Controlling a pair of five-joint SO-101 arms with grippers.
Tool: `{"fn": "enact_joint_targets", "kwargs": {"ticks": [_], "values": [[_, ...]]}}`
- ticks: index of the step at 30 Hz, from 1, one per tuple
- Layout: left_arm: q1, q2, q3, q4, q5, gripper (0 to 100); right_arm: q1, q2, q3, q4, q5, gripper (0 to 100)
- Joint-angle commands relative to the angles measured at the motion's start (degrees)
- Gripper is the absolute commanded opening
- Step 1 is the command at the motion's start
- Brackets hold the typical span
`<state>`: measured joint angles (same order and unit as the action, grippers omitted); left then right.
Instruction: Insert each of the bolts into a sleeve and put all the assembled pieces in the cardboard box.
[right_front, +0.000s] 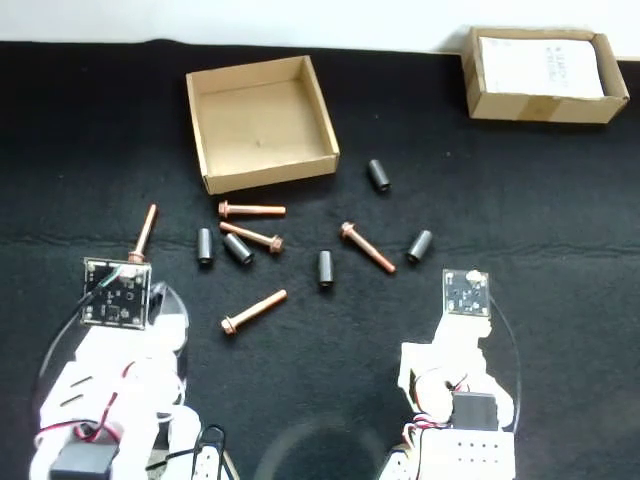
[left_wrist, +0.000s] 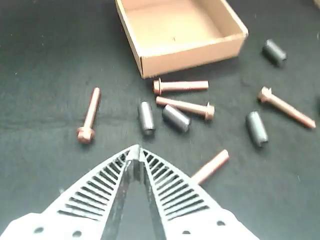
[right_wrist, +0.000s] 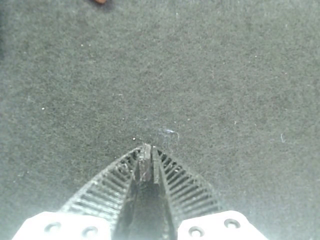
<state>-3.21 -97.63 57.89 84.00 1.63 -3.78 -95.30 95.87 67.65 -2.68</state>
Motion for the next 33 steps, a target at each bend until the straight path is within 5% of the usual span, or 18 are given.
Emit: {"fn": "enact_joint_targets", "kwargs": {"ticks": [1,10,33], "values": [[0.7,9.1,-10.1,6.6,-0.1,3,0.4,-0.4,5.4,0.3,-0.2,0.6],[0.7,27.5,-23.8,15.2,-0.1,3,0.4,-0.4,5.4,0.3,-0.2,0.6],[0.7,28.2,-23.4,14.9,0.0,2,-0.7,-0.4,5.4,0.1,-0.2,0.6]]}}
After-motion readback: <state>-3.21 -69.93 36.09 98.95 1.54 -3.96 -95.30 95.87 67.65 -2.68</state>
